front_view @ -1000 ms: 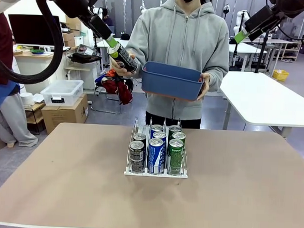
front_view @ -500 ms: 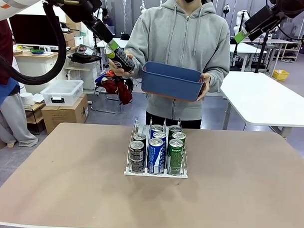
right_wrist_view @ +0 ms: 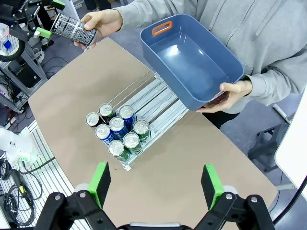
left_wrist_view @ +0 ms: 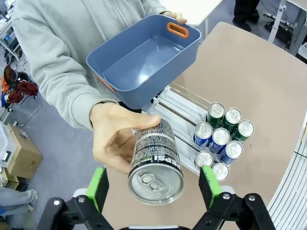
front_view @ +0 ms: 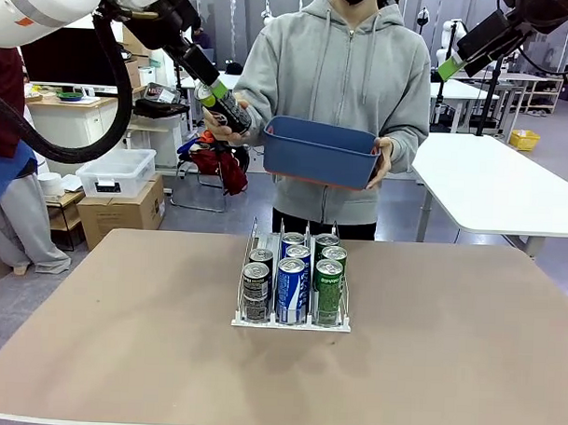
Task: Fill the beverage cans into the dispenser.
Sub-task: Pick up the Pepsi coke handed by the human, then place the picked Pepsi coke in the line of the Automatic Can Dispenser with the same cans.
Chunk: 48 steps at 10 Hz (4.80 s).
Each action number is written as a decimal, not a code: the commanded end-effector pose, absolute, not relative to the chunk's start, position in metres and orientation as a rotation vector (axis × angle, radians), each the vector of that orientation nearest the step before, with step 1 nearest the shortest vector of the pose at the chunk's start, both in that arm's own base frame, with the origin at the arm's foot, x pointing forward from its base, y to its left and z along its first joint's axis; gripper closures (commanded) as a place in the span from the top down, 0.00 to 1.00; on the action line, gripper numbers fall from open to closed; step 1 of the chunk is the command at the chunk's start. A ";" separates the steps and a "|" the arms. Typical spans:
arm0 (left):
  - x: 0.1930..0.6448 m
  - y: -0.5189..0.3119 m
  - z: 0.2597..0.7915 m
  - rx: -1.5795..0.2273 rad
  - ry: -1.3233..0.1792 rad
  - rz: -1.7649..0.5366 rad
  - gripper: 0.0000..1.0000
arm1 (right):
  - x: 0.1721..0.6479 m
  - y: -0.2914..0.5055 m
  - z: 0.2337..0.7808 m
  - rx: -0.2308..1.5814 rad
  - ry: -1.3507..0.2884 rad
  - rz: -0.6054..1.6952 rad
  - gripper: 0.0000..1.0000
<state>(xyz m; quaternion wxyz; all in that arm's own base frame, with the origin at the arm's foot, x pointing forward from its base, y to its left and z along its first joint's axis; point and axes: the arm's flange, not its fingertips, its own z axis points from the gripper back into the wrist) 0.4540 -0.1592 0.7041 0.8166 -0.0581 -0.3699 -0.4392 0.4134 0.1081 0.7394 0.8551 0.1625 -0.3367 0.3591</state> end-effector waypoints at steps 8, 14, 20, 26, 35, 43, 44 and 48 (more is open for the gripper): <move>0.460 -0.160 0.694 -0.127 -0.755 -0.879 1.00 | 0.413 0.107 0.739 0.342 -0.710 0.753 1.00; 0.469 -0.161 0.682 -0.127 -0.797 -0.891 1.00 | 0.413 0.107 0.739 0.342 -0.710 0.753 1.00; 0.471 -0.166 0.685 -0.133 -0.772 -0.887 1.00 | 0.413 0.107 0.739 0.342 -0.710 0.753 1.00; 0.471 -0.159 0.689 -0.150 -0.766 -0.814 0.00 | 0.413 0.107 0.739 0.342 -0.710 0.753 1.00; 0.471 -0.160 0.688 -0.155 -0.760 -0.812 0.00 | 0.413 0.107 0.739 0.342 -0.710 0.753 1.00; 0.471 -0.160 0.688 -0.155 -0.760 -0.812 0.00 | 0.413 0.107 0.739 0.342 -0.710 0.753 1.00; 0.471 -0.160 0.688 -0.155 -0.760 -0.812 0.00 | 0.413 0.107 0.739 0.342 -0.710 0.753 1.00; 0.470 -0.162 0.687 -0.156 -0.751 -0.819 0.58 | 0.413 0.107 0.739 0.342 -0.710 0.753 1.00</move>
